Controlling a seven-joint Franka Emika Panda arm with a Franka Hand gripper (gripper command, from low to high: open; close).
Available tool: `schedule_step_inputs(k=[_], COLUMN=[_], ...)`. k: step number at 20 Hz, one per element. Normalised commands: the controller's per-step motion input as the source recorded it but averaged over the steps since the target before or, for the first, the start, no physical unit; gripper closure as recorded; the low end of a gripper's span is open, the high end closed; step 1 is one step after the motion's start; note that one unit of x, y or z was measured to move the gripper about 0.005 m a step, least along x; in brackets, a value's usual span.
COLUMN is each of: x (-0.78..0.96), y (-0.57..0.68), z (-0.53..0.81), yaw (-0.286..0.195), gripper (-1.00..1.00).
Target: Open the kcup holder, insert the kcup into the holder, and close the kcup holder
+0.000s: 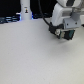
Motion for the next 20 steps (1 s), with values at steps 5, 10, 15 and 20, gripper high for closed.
schedule_step_inputs(k=[5,10,15,20], x=[-0.88,-0.81,-0.68,-0.44], y=[0.41,0.41,0.46,0.4], z=[-0.01,-0.01,0.01,0.23], yaw=[0.061,0.069,0.085,0.07], gripper=[-1.0,-1.0,-1.0,-1.0])
